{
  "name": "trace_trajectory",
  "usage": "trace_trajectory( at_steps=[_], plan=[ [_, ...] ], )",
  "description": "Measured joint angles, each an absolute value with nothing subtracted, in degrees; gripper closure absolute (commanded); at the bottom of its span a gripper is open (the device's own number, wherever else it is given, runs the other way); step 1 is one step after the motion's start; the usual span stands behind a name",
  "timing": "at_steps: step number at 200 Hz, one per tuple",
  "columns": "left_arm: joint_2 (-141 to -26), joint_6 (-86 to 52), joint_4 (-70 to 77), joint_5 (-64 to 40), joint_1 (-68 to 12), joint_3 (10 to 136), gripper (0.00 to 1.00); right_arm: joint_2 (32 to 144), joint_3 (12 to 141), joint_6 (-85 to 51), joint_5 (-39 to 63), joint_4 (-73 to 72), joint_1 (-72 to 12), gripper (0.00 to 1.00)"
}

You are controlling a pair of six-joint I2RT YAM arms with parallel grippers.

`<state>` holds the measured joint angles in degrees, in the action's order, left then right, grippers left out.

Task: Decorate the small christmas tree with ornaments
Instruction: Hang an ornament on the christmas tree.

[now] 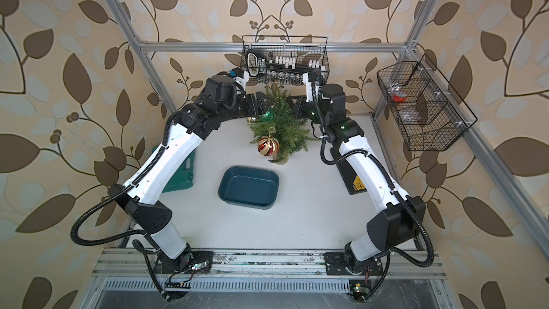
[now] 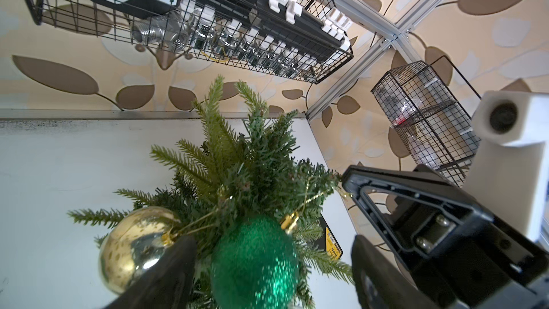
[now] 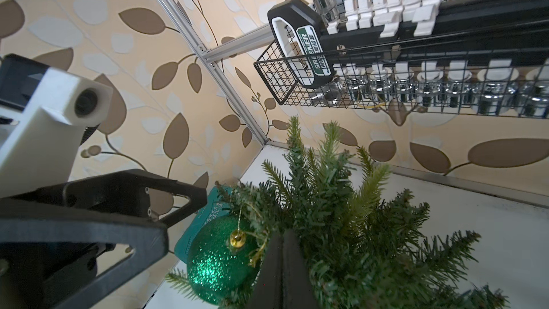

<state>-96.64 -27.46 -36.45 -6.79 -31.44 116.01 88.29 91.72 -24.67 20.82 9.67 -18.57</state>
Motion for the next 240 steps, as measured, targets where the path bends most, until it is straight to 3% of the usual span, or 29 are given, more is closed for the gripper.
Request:
trace_trajectory(
  at_steps=[26,77,176,215,225,228,230,240],
  plan=[
    [-93.6,-27.4,-36.0,-5.7,-31.4,112.8,0.16,88.1,91.7,-24.9,21.1,9.7,-18.6,0.92],
    [-89.6,-27.3,-35.7,-5.4,-31.4,108.2,0.15,86.3,91.0,-25.3,21.4,10.3,-18.6,0.56],
    [-79.2,-27.2,-36.2,-5.4,-31.4,95.5,0.09,75.4,82.6,-25.3,21.7,12.8,-18.6,0.43],
    [-73.9,-27.2,-36.8,-5.6,-30.7,88.2,0.03,69.3,76.2,-25.2,22.6,14.4,-18.6,0.32],
    [-73.1,-27.4,-37.0,-5.6,-30.6,86.6,0.01,67.9,74.4,-24.8,22.9,14.5,-18.6,0.25],
    [-72.9,-27.2,-37.1,-5.7,-30.5,86.2,0.01,67.5,73.9,-25.2,23.0,14.6,-18.6,0.07],
    [-72.7,-27.3,-37.2,-5.7,-30.5,85.9,0.01,67.2,73.5,-24.9,23.0,14.6,-18.6,0.02],
    [-72.2,-27.3,-37.6,-5.8,-30.3,84.8,0.01,65.8,71.8,-25.1,23.2,15.0,-18.6,0.00]
  ],
)
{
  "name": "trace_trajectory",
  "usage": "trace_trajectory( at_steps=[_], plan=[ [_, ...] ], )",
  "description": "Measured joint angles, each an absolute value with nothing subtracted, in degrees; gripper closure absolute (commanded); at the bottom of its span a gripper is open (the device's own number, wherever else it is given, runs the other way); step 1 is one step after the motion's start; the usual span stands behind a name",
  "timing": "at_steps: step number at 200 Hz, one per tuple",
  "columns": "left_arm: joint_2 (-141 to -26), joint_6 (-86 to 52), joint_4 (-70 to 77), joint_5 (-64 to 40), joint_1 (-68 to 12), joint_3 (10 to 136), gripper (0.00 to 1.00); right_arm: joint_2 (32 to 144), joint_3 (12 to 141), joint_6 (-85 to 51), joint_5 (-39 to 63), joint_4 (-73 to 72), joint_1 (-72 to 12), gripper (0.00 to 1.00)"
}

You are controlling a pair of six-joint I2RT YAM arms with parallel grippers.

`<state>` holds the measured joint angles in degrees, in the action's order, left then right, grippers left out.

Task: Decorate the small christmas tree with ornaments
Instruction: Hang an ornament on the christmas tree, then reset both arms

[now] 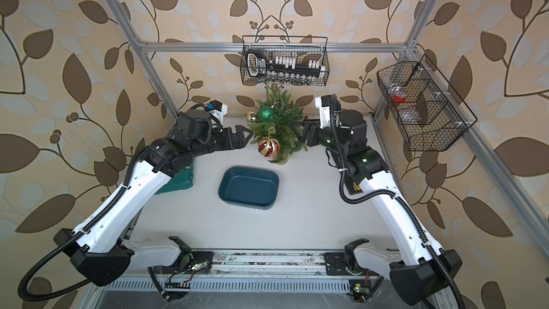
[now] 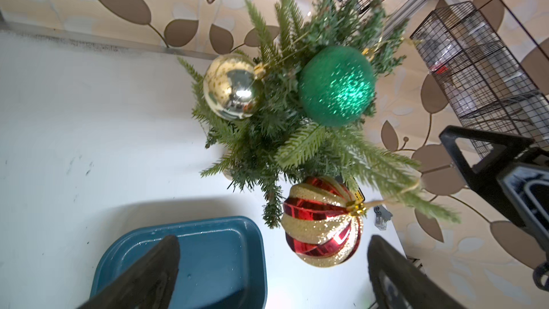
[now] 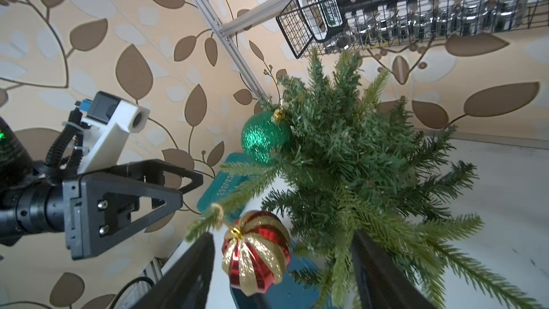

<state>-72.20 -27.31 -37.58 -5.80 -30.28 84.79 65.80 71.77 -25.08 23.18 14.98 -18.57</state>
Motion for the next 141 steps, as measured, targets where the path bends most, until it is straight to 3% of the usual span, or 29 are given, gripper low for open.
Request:
trace_trajectory(
  at_steps=[141],
  plan=[
    [-58.0,-28.9,-40.8,-7.7,-30.3,63.6,0.01,48.9,49.4,-24.8,28.1,17.7,-19.6,0.00]
  ],
)
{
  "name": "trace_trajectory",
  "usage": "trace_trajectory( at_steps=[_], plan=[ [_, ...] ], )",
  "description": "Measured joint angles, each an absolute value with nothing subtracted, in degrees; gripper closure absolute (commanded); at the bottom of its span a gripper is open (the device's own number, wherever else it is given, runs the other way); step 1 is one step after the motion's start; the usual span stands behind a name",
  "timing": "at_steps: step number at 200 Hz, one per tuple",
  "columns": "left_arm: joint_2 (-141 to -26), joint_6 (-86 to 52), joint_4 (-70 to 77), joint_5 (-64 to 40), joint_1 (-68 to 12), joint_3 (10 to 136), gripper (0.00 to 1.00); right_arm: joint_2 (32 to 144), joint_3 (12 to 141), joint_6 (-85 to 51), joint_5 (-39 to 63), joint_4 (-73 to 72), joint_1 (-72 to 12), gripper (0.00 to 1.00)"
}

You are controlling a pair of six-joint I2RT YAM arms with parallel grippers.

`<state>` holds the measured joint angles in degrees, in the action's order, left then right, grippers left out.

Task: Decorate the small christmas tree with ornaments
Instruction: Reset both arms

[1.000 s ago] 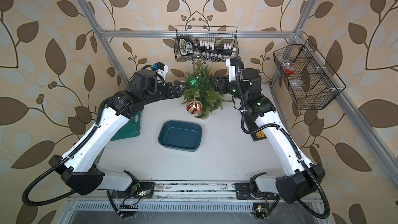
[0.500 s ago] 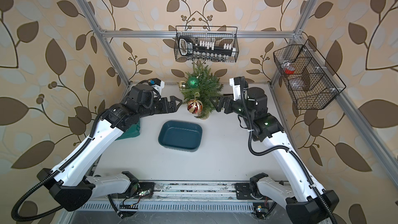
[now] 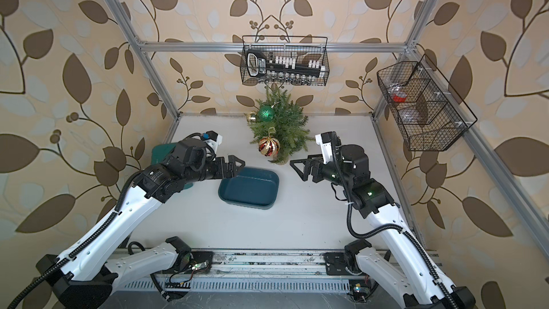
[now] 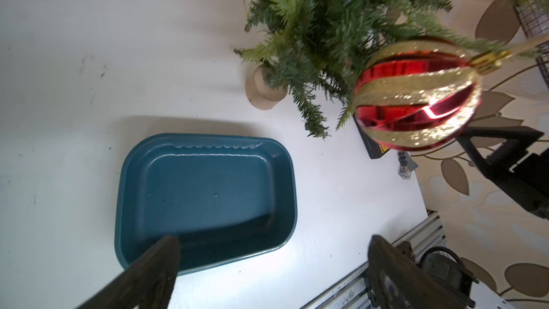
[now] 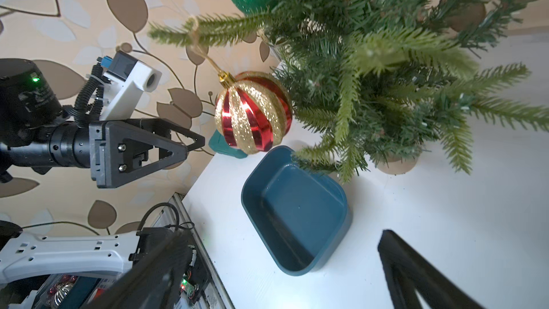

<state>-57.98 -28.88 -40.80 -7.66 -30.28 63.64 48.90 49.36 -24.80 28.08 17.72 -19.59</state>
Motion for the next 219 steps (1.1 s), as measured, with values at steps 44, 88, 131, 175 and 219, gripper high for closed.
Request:
trace_trajectory(
  at_steps=[44,88,131,175,219],
  plan=[
    [-52.0,-32.4,-42.1,-2.3,-30.3,53.8,0.01,42.9,40.7,-25.3,23.4,17.4,-19.6,0.00],
    [-51.2,-34.2,-43.6,8.6,-30.3,51.2,0.01,40.0,33.9,-25.7,9.2,16.3,-19.8,0.00],
    [-52.6,-25.8,-36.1,23.3,-30.0,47.2,0.01,40.2,29.7,-22.7,-10.7,10.1,-19.7,0.00],
    [-55.7,-13.2,-17.8,31.4,-20.4,39.0,0.01,54.0,28.7,-17.2,-28.7,-3.2,-14.7,0.00],
    [-70.0,-7.8,2.4,33.3,-13.2,32.4,0.01,68.0,21.6,-13.2,-35.2,-20.2,-8.6,0.00]
  ],
)
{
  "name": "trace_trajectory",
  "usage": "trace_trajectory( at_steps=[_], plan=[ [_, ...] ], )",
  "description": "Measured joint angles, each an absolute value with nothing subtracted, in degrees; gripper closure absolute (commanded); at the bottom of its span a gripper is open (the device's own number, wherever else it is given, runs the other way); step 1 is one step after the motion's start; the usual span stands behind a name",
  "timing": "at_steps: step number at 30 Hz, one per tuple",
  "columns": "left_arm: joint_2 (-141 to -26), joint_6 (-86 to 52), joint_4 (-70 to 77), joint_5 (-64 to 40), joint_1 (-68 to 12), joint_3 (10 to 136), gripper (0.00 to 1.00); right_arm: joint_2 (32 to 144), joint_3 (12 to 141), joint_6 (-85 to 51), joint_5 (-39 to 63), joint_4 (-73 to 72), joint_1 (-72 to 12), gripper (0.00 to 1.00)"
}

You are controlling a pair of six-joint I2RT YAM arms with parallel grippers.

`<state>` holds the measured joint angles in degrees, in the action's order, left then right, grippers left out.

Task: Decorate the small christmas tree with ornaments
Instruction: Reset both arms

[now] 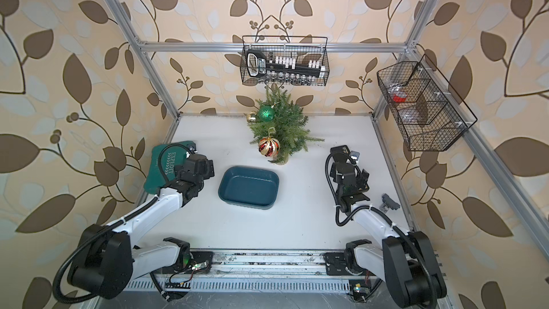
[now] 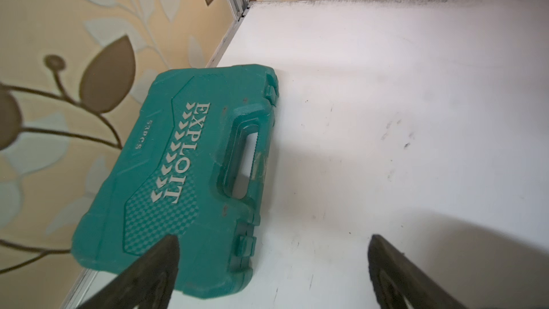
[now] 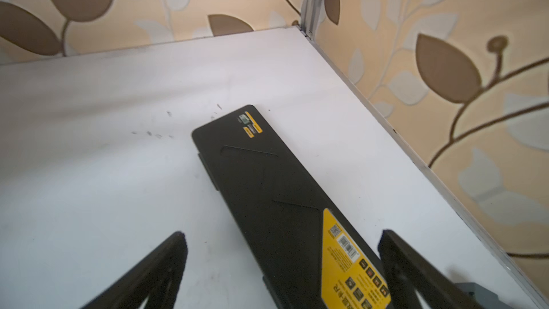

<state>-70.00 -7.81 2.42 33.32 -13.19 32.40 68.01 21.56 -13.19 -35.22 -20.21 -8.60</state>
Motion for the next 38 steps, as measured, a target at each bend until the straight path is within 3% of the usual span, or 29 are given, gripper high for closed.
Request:
trace_trajectory(
  at_steps=[9,14,21,38],
  plan=[
    [-77.7,-2.4,27.4,29.7,-13.1,22.1,0.01,75.5,16.1,-10.0,-32.1,-42.2,-5.0,0.00],
    [-82.3,1.1,44.3,25.4,-12.6,15.4,0.01,79.8,13.0,-8.1,-24.4,-53.2,-3.2,0.00],
    [-87.5,-0.2,47.2,22.4,-8.2,17.7,0.01,85.5,12.8,-5.9,-17.1,-59.9,-2.8,0.00],
    [-87.4,-1.3,44.6,18.9,-6.4,19.7,0.01,85.5,13.2,-5.9,-16.0,-59.8,-2.6,0.00]
  ],
)
